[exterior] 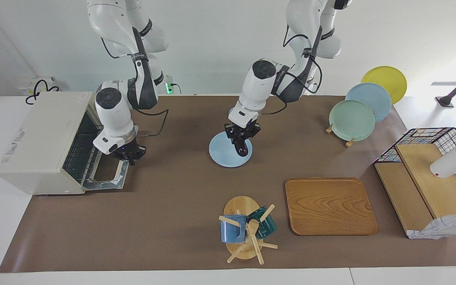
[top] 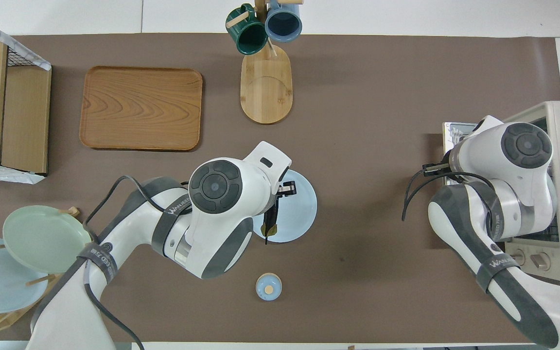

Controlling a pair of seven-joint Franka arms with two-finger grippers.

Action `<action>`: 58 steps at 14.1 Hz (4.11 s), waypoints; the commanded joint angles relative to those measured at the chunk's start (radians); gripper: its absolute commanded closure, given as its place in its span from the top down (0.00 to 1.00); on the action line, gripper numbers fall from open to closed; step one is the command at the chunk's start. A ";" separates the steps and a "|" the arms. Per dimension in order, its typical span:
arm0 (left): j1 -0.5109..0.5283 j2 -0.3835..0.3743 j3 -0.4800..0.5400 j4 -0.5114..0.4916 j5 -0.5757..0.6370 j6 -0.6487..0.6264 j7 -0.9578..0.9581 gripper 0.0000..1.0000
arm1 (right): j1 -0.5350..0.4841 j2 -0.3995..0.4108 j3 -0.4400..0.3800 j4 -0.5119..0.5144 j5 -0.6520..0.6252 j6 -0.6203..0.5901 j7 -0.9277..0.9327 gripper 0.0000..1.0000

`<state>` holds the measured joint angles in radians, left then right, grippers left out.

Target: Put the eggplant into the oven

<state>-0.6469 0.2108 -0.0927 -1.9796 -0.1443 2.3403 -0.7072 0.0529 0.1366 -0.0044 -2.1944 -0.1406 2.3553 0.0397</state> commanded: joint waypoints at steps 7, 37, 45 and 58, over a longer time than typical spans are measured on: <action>-0.065 0.090 0.019 -0.013 -0.011 0.105 -0.017 0.00 | 0.021 0.012 -0.025 0.002 0.019 0.022 0.057 0.00; 0.510 -0.152 0.034 0.349 0.061 -0.558 0.434 1.00 | 0.646 0.394 0.057 0.798 0.019 -0.385 0.781 1.00; 0.552 -0.260 0.016 0.239 0.129 -0.661 0.552 1.00 | 0.696 0.362 0.057 0.527 0.022 -0.126 0.812 0.62; 0.555 -0.235 0.011 0.294 0.124 -0.694 0.578 1.00 | 0.708 0.336 0.061 0.426 0.022 -0.055 0.882 0.12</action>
<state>-0.1091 -0.0176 -0.0715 -1.6796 -0.0258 1.6612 -0.1464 0.7536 0.5015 0.0541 -1.7053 -0.1060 2.2468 0.8796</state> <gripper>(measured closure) 0.000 0.881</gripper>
